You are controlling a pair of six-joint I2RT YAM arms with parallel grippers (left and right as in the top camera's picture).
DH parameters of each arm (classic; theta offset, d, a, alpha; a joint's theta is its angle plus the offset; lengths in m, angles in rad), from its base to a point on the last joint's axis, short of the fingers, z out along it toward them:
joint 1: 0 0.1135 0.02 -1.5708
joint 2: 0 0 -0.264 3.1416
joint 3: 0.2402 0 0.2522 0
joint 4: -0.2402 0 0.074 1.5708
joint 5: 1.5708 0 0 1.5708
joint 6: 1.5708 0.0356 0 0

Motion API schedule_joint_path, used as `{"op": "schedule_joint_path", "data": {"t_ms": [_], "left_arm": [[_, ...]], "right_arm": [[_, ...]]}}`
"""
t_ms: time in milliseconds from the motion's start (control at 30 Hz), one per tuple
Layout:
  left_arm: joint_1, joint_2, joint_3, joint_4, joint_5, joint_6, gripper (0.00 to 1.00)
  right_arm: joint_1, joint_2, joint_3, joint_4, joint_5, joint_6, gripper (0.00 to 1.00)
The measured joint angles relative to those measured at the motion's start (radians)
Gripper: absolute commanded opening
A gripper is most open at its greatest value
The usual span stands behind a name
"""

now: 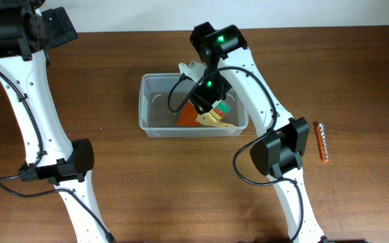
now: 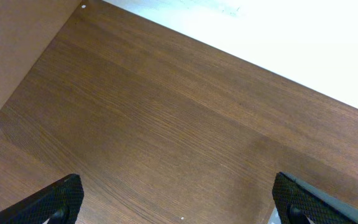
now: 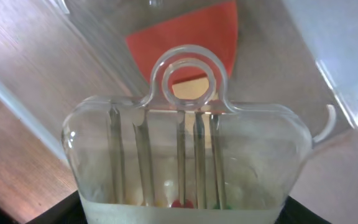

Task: Pack container
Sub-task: 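Lower the packet into the container, open the right gripper, withdraw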

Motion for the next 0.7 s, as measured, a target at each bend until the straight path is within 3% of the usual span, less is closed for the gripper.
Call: {"op": "schedule_joint_path", "data": {"t_ms": [367, 700], "left_arm": [[0.0, 0.0, 0.0, 0.0, 0.0, 0.0, 0.99], [0.0, 0.0, 0.0, 0.0, 0.0, 0.0, 0.99]], "right_arm": [[0.0, -0.001, -0.208, 0.175, -0.001, -0.006, 0.72], [0.0, -0.001, -0.278, 0.221, -0.007, -0.009, 0.95]]}}
